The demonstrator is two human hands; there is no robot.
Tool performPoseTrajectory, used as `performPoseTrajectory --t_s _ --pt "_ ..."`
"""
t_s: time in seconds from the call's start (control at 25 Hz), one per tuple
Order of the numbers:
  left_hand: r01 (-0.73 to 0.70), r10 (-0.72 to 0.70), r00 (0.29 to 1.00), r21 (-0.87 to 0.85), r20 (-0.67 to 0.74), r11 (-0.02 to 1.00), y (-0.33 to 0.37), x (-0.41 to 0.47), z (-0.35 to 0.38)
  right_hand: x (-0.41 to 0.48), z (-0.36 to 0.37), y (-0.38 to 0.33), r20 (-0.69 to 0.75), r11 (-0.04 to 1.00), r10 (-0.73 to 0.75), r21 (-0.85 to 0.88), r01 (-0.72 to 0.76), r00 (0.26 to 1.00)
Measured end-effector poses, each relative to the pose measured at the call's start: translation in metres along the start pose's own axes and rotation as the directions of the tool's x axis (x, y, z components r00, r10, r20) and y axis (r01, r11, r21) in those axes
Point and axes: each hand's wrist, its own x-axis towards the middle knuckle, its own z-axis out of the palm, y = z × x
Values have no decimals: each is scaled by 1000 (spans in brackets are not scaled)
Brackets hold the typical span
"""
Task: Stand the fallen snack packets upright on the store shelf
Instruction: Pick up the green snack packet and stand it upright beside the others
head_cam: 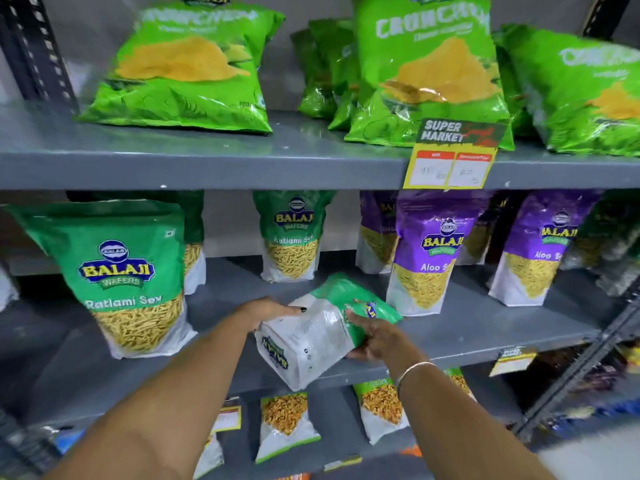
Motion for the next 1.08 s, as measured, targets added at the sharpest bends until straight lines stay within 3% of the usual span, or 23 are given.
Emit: performPoseTrajectory --t_s 0.12,0.24,0.4,0.48,0.6,0.8,0.88,0.96,1.08 --pt "8 -8 1000 30 10 1000 -1 -7 -8 -21 8 -6 68 996 -88 -21 90 994" --pt "8 -6 1000 -46 29 999 8 -22 -15 -36 11 -22 129 979 -201 6 202 971" --pt "-67 70 997 -160 15 985 17 -33 -25 -52 16 -59 130 937 -309 -127 324 942" --pt "-155 145 987 -158 -71 975 18 -33 -26 -56 22 -75 110 908 -369 -171 383 923" --pt "-240 199 945 -138 -259 961 16 -27 -22 -58 37 -90 105 819 -535 -179 546 838" --pt "-209 118 836 -112 -537 971 2 -16 -1 -23 49 -91 199 685 -652 -259 681 732" --pt "-219 106 828 -143 -551 965 -3 -16 3 -22 52 -88 196 687 -647 -270 675 737" --pt "-245 125 871 -199 -476 949 -5 -17 0 -22 50 -84 198 718 -612 -268 643 766" --pt "-224 160 938 -182 -308 958 -6 -22 -10 -25 42 -76 162 781 -407 -448 435 899"
